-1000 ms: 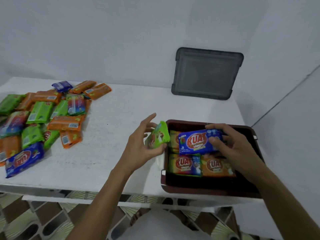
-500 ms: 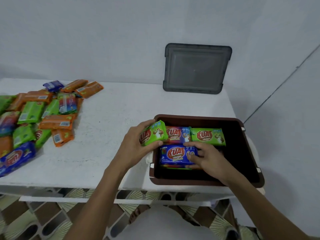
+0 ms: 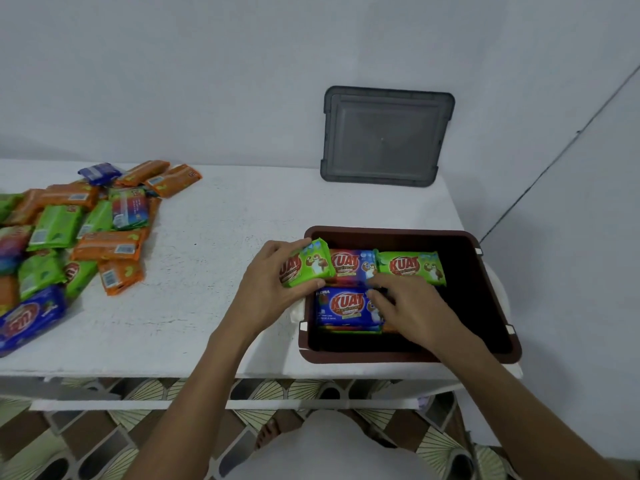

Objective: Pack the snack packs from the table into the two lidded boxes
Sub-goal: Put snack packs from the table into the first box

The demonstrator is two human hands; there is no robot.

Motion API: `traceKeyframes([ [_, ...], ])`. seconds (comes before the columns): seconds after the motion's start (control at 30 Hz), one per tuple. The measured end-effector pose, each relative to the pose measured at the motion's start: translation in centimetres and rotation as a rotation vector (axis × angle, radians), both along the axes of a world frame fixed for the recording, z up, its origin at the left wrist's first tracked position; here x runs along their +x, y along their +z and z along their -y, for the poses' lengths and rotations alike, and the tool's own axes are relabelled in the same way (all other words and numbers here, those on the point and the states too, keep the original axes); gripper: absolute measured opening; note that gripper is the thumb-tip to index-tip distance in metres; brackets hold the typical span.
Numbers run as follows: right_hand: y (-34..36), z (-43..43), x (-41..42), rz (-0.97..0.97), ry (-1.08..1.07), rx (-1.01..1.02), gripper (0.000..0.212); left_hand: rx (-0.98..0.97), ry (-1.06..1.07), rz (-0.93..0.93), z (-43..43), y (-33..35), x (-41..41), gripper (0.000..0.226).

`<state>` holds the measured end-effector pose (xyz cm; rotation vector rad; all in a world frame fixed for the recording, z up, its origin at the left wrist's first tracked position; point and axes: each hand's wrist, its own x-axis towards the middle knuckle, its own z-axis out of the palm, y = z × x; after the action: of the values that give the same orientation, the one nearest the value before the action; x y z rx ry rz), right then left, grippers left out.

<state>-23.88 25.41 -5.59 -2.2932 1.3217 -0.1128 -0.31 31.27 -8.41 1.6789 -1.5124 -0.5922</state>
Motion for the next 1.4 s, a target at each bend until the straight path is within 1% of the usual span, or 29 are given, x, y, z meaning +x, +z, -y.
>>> traceKeyframes([
  [0.07, 1.3, -0.1, 0.4, 0.101, -0.028, -0.026, 0.033, -0.017, -0.022, 0.068, -0.1, 0.2, -0.1, 0.072],
  [0.13, 2.3, 0.0, 1.1, 0.264, -0.042, 0.018, 0.027, -0.057, -0.050, 0.138, -0.1, 0.5, -0.3, 0.072],
  [0.23, 2.8, 0.1, 2.0, 0.541, -0.064, 0.183, 0.030, -0.123, -0.079, 0.208, 0.1, 1.0, -0.8, 0.070],
  [0.33, 3.2, -0.1, 3.0, 0.752, -0.063, 0.340, 0.033, -0.141, -0.098, 0.259, 0.4, 1.7, -1.3, 0.073],
  [0.4, 3.4, -0.3, 3.2, 0.824, -0.067, 0.402, 0.033, -0.148, -0.109, 0.246, 0.5, 2.1, -1.6, 0.077],
  [0.53, 3.5, -0.2, 2.6, 0.833, -0.112, 0.458, 0.025, -0.136, -0.157, 0.220, 0.5, 2.6, -2.1, 0.081],
  [0.6, 3.7, 0.0, 1.5, 0.820, -0.146, 0.464, 0.022, -0.107, -0.180, 0.192, 0.4, 2.6, -2.0, 0.078],
  [0.67, 4.0, 0.3, -0.3, 0.784, -0.167, 0.438, 0.022, -0.095, -0.152, 0.168, 0.4, 2.3, -1.6, 0.073],
  [0.73, 4.3, 0.6, -2.8, 0.723, -0.182, 0.404, 0.024, -0.107, -0.090, 0.177, 0.3, 1.8, -1.1, 0.068],
  [0.8, 4.5, 1.1, -5.3, 0.673, -0.213, 0.374, 0.024, -0.108, -0.040, 0.211, 0.3, 1.1, -0.8, 0.068],
  [0.93, 4.2, 1.7, -9.2, 0.603, -0.271, 0.371, 0.023, -0.068, -0.009, 0.213, 0.3, -0.4, -1.2, 0.065],
  [1.13, 1.4, 1.9, -9.6, 0.475, -0.288, 0.409, 0.023, -0.079, -0.041, 0.194, 0.2, -1.8, -1.4, 0.059],
  [1.17, 0.8, 2.0, -9.4, 0.419, -0.282, 0.383, 0.024, -0.077, -0.042, 0.194, 0.1, -1.9, -1.4, 0.058],
  [1.27, -0.5, 2.3, -8.8, 0.125, -0.248, 0.217, 0.031, -0.084, -0.039, 0.207, 0.2, -2.2, -1.3, 0.051],
  [1.4, -1.2, 2.1, -8.0, -0.043, -0.212, 0.107, 0.033, -0.089, -0.033, 0.202, 0.3, -2.6, -1.3, 0.044],
])
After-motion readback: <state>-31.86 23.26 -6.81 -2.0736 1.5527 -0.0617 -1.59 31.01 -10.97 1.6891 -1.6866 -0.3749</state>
